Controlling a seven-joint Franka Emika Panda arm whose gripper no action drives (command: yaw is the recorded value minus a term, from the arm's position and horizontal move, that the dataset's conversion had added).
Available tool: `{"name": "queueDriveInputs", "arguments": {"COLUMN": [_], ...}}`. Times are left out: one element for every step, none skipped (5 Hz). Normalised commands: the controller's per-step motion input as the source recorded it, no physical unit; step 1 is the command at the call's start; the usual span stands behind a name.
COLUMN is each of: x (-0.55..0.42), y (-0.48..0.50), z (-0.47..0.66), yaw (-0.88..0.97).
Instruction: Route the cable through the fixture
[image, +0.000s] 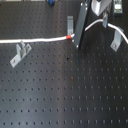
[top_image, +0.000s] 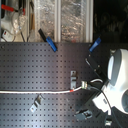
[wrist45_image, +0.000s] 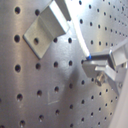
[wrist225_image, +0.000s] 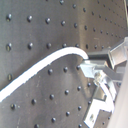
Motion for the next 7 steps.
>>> {"name": "queueDriveInputs", "arguments": {"x": [-0.085,-0.043,-0.072,-0.237,-0.469,-0.03,-0.464], "y": [-0.44,-0.038,-0.045,0.022,-0.35,-0.026,-0.106], "z": [0.0,0.0,-0.02,0.0,0.01,0.0,-0.01], "yaw": [0.0,0.0,0.0,0.01,0.0,0.0,0.0]}}
